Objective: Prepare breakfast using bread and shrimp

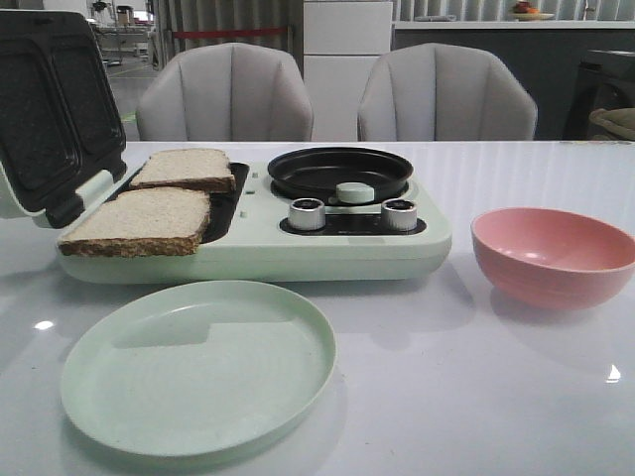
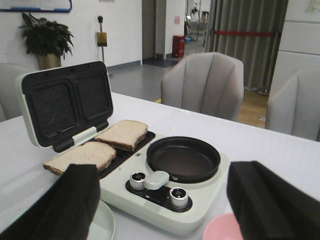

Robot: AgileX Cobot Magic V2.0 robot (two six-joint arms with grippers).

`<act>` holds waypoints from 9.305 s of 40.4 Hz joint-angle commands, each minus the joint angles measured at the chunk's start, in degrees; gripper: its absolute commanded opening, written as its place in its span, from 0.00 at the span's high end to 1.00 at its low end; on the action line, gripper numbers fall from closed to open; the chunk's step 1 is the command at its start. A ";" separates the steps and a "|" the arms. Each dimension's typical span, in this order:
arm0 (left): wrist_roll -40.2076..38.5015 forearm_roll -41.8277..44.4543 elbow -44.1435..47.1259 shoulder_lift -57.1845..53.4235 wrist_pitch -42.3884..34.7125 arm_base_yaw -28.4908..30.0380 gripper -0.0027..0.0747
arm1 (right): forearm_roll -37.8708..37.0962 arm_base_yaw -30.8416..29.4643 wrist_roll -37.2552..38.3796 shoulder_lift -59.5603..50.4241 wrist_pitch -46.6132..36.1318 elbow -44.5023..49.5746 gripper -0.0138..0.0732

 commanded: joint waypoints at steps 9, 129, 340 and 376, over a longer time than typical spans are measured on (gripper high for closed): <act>-0.26 -0.71 -1.68 0.51 -4.86 -0.41 0.44 | 0.68 -0.50 -0.48 -8.00 6.37 6.79 0.12; 46.95 -87.16 -46.51 84.54 27.04 39.61 0.61 | 0.68 -0.50 -0.48 -8.00 2.86 7.83 0.12; 35.77 -25.99 -1.79 5.24 -2.41 2.38 0.92 | -1.92 -0.50 -0.90 34.05 -4.40 -21.34 0.12; 35.77 -25.99 -1.79 5.24 -2.16 2.38 0.92 | -6.32 -3.96 0.41 34.04 3.21 -22.77 0.12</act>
